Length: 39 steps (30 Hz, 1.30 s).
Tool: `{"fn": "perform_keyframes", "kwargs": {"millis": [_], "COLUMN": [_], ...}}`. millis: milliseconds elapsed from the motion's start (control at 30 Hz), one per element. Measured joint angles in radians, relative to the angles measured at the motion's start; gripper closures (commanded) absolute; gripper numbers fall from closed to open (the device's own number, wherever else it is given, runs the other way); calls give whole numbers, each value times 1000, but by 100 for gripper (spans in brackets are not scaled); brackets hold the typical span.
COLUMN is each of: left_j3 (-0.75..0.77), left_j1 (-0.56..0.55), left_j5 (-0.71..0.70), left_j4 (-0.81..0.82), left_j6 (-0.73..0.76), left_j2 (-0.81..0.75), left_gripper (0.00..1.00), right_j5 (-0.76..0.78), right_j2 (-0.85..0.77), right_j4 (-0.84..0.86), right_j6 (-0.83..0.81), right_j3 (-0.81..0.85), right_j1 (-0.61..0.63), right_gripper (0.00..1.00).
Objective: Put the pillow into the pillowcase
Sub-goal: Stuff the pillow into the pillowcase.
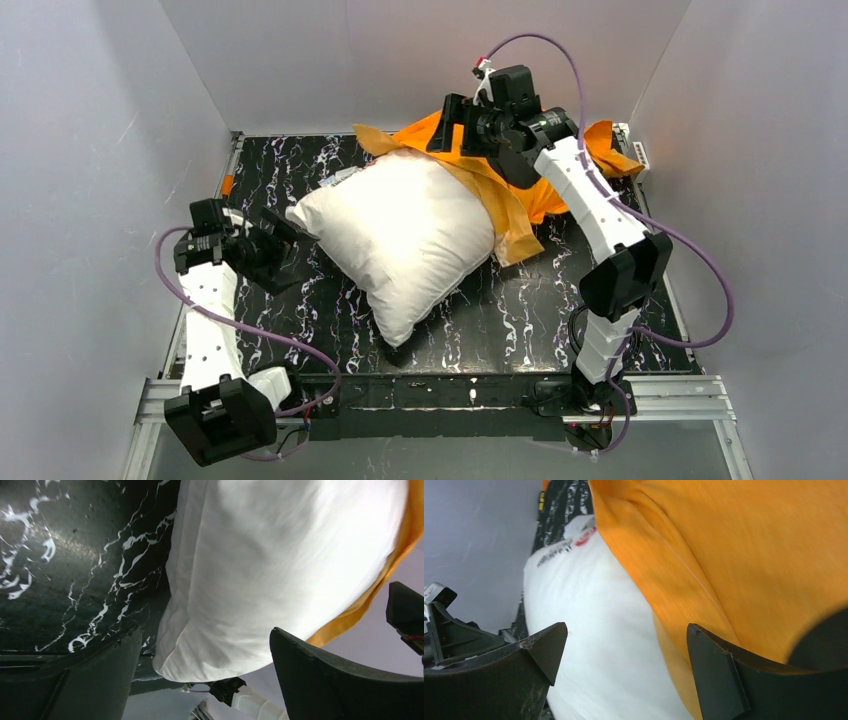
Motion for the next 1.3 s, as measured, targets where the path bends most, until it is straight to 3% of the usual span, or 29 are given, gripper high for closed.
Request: {"fn": "perform_keyframes", "kwargs": {"millis": [333, 500, 633, 667, 833, 867, 933, 967, 1033, 1167, 1233, 1300], "left_j3": [-307, -346, -346, -346, -346, -346, -345, -344, -344, -333, -315, -292], "left_j1": [1, -7, -59, -84, -202, -215, -239, -249, -261, -301, -326, -350], "left_j5": [213, 259, 257, 253, 225, 221, 212, 208, 203, 180, 165, 150], "left_j4": [309, 451, 557, 579, 678, 691, 719, 731, 746, 761, 760, 758], "left_j6": [-219, -280, -309, -313, -341, -346, -354, -357, -364, -374, -378, -380], "left_j2": [-172, -135, -51, -26, 77, 88, 108, 115, 127, 139, 150, 168], "left_gripper": [2, 3, 10, 14, 40, 46, 60, 70, 81, 93, 96, 97], "right_j5": [170, 193, 197, 196, 167, 154, 132, 119, 82, -60, -151, -224], "right_j2": [-116, -99, -29, -15, 27, 27, 26, 26, 26, 7, -47, -134], "right_j4": [-240, -254, -260, -259, -268, -270, -271, -271, -272, -252, -165, -27], "right_j6": [-223, -266, -293, -299, -336, -332, -335, -333, -323, -254, -177, -58], "right_j3": [3, 5, 32, 32, 31, 30, 30, 30, 30, 21, -52, -187], "right_j1": [-16, -14, -14, -14, -14, -15, -16, -16, -16, -18, -16, 0], "right_gripper": [2, 3, 7, 12, 75, 85, 94, 95, 94, 90, 83, 67]}}
